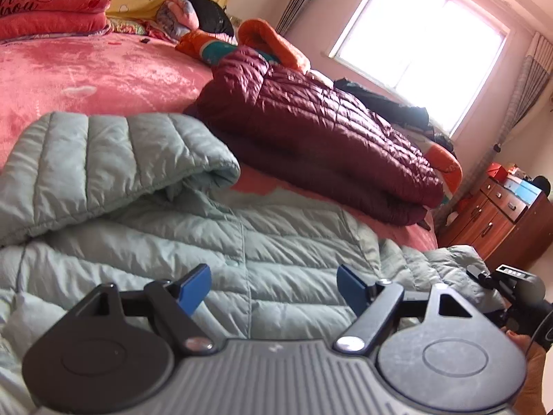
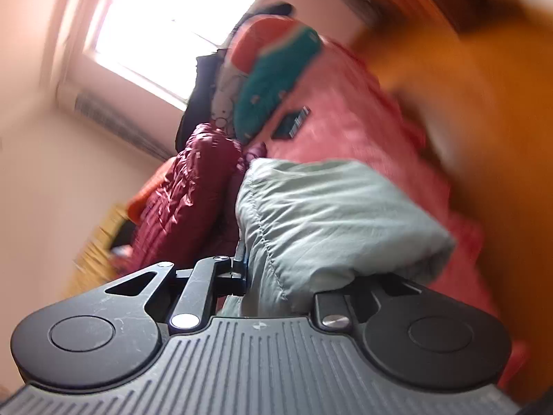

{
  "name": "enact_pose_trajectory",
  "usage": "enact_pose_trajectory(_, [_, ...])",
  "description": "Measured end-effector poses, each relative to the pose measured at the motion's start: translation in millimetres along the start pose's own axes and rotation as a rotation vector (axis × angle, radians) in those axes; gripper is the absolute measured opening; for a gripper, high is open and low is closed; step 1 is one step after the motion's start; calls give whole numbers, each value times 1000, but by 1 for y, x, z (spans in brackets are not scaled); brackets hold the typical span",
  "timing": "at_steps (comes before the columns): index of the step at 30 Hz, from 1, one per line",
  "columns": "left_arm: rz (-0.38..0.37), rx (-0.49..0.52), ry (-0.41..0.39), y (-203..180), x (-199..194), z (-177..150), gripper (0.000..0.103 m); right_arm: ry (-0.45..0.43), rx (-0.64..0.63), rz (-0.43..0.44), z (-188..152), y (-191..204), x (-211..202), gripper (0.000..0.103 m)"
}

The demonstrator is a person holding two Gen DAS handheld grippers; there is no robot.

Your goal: Fold large clothes

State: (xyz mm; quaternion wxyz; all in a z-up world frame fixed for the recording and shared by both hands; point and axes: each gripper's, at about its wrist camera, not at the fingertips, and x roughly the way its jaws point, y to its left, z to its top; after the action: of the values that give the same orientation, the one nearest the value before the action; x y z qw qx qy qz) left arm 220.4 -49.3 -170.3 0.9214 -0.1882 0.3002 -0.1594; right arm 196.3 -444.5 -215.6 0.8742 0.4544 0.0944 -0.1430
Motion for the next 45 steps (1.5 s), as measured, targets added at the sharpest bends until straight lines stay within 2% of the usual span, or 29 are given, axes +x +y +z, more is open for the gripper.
enact_pose_trajectory(2, [1, -9, -38, 6, -7, 5, 86, -48, -208, -51, -2, 34, -6, 18])
enact_pose_trajectory(4, [1, -27, -76, 13, -13, 12, 87, -76, -393, -66, -7, 67, -11, 17])
enact_pose_trajectory(7, [6, -77, -133, 27, -22, 23, 88, -100, -755, -50, -29, 125, -15, 17])
enact_pose_trajectory(8, [10, -96, -148, 33, -25, 27, 88, -87, -915, -28, -44, 146, -14, 17])
enact_pose_trajectory(10, [17, -133, -176, 44, -30, 33, 88, -31, -1198, 29, -80, 176, -12, 17])
enact_pose_trajectory(12, [30, -159, -206, 54, -35, 38, 88, 60, -1482, 104, -125, 194, -11, 16])
enact_pose_trajectory(14, [50, -175, -232, 64, -40, 42, 88, 190, -1713, 179, -170, 198, -10, 16])
enact_pose_trajectory(16, [64, -188, -251, 73, -43, 45, 89, 343, -1906, 234, -210, 194, -10, 14])
enact_pose_trajectory(17, [66, -193, -255, 77, -44, 47, 89, 388, -1993, 244, -227, 190, -11, 15])
enact_pose_trajectory(19, [65, -202, -256, 85, -44, 50, 89, 464, -2070, 236, -251, 185, -16, 24])
enact_pose_trajectory(20, [67, -207, -254, 90, -44, 51, 89, 486, -2058, 222, -256, 185, -19, 33])
enact_pose_trajectory(21, [69, -211, -253, 94, -45, 51, 89, 484, -2036, 205, -257, 185, -21, 36])
enact_pose_trajectory(22, [74, -215, -251, 98, -44, 52, 89, 484, -2006, 189, -255, 186, -23, 43])
enact_pose_trajectory(24, [81, -226, -241, 105, -42, 53, 89, 491, -1919, 159, -247, 190, -31, 66])
enact_pose_trajectory(25, [81, -235, -232, 108, -41, 53, 89, 485, -1882, 146, -243, 191, -35, 87])
enact_pose_trajectory(26, [80, -243, -223, 110, -40, 53, 89, 481, -1850, 135, -239, 192, -39, 97])
enact_pose_trajectory(27, [78, -249, -217, 112, -39, 53, 89, 482, -1822, 130, -235, 192, -44, 100])
enact_pose_trajectory(31, [79, -241, -201, 112, -38, 53, 89, 514, -1634, 125, -208, 191, -63, 100])
enact_pose_trajectory(34, [87, -227, -198, 112, -38, 53, 89, 512, -1376, 143, -175, 195, -64, 100])
enact_pose_trajectory(38, [93, -167, -185, 110, -35, 55, 89, 523, -891, 198, -128, 192, -31, 101])
enact_pose_trajectory(40, [99, -129, -179, 108, -33, 55, 89, 515, -699, 202, -114, 186, -15, 101])
enact_pose_trajectory(45, [90, -128, -154, 110, -28, 55, 89, 520, -425, 131, -107, 166, 33, 97])
